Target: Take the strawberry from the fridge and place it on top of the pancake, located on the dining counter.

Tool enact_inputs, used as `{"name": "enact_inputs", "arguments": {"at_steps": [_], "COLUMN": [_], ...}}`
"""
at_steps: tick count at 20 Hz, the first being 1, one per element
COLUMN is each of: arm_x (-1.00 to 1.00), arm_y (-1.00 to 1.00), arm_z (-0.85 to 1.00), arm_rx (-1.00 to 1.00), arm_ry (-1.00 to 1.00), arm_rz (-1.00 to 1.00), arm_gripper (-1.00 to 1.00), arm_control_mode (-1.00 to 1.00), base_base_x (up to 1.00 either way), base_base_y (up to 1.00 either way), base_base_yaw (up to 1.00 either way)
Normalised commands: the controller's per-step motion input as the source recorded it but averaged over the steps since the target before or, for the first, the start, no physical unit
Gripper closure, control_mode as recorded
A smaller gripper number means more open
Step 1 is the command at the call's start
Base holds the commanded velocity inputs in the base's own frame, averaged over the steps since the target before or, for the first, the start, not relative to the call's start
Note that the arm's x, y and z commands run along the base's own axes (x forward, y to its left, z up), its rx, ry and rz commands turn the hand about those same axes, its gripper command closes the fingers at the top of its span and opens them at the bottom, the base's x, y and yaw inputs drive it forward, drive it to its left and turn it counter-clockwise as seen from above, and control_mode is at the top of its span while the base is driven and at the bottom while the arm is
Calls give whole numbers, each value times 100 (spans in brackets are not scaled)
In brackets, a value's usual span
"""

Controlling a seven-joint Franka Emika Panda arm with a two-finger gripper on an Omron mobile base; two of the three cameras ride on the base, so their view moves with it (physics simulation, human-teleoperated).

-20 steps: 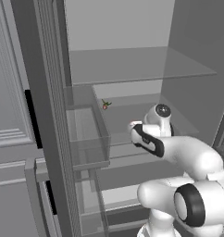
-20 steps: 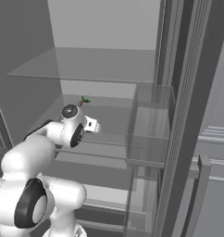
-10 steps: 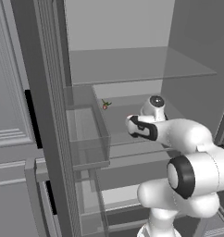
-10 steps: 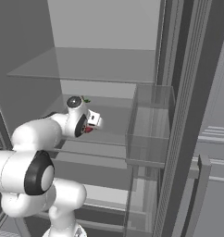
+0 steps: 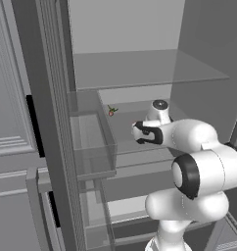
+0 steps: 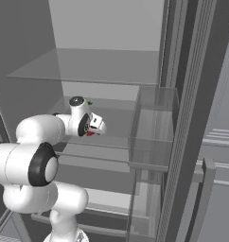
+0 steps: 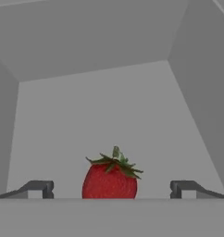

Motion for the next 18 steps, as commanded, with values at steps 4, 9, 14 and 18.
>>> {"name": "enact_inputs", "arguments": {"at_steps": [4, 9, 14, 18], "arm_x": [13, 5, 0, 0], "arm_y": [0, 0, 0, 0], "arm_z": [-2, -9, -16, -22], "arm_rx": [0, 0, 0, 0], "arm_ry": [0, 0, 0, 0], "arm_rz": [-3, 0, 0, 0], "arm_gripper": [-100, -100, -100, -100], "arm_control_mode": [-100, -100, -100, -100], "base_base_x": [0, 0, 0, 0], "base_base_y": [0, 0, 0, 0], "base_base_yaw": [0, 0, 0, 0]}}
